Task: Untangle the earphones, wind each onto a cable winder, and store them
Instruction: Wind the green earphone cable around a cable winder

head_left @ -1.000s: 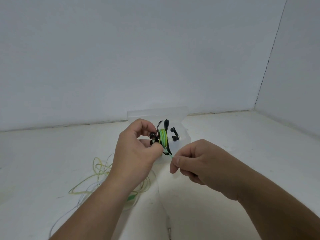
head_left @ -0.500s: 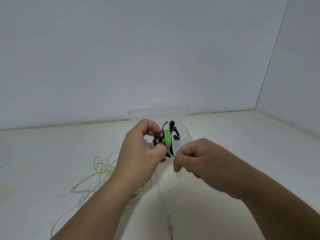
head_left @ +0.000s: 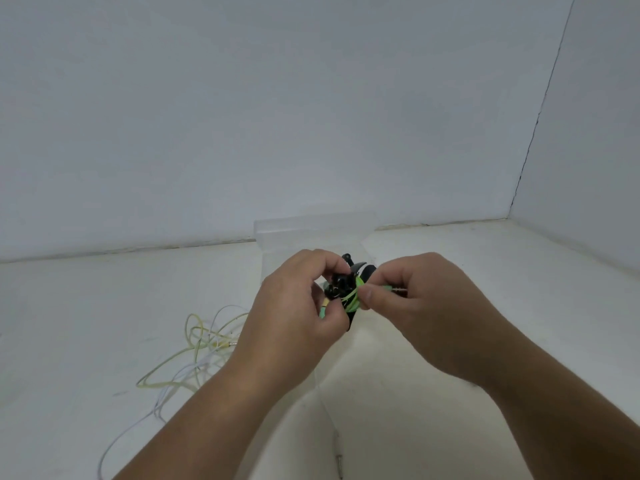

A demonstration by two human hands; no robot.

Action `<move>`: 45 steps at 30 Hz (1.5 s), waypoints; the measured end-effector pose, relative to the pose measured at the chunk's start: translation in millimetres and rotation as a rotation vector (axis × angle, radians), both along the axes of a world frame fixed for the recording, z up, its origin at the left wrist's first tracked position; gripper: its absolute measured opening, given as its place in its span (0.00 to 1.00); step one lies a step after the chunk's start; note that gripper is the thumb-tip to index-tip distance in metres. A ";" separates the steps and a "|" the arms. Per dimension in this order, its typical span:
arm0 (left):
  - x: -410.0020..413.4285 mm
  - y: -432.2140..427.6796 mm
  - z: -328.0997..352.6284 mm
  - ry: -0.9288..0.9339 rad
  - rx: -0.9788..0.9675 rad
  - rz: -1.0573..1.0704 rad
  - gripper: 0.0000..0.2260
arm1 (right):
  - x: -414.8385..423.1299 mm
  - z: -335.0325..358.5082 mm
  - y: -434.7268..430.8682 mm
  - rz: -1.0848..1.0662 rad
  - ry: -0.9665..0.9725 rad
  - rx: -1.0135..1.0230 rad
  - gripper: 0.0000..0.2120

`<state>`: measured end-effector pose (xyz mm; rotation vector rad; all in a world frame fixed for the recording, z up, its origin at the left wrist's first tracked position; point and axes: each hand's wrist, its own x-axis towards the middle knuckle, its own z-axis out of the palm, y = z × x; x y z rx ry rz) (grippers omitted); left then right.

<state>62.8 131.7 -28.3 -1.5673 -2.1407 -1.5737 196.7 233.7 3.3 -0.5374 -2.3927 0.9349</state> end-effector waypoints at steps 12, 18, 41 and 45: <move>3.8 1.3 -4.0 0.019 -0.039 -0.166 0.19 | -4.4 -9.8 8.0 -0.158 0.257 0.063 0.10; 6.7 1.3 0.2 -0.219 0.014 -0.236 0.13 | -5.0 -9.4 6.4 -0.110 0.338 0.028 0.08; 7.0 1.1 -1.3 -0.146 0.015 -0.106 0.11 | -8.2 -13.0 6.1 0.015 0.222 0.138 0.11; 8.3 1.3 -1.3 -0.136 0.068 -0.078 0.11 | -10.9 -15.2 2.7 -0.023 0.277 0.096 0.10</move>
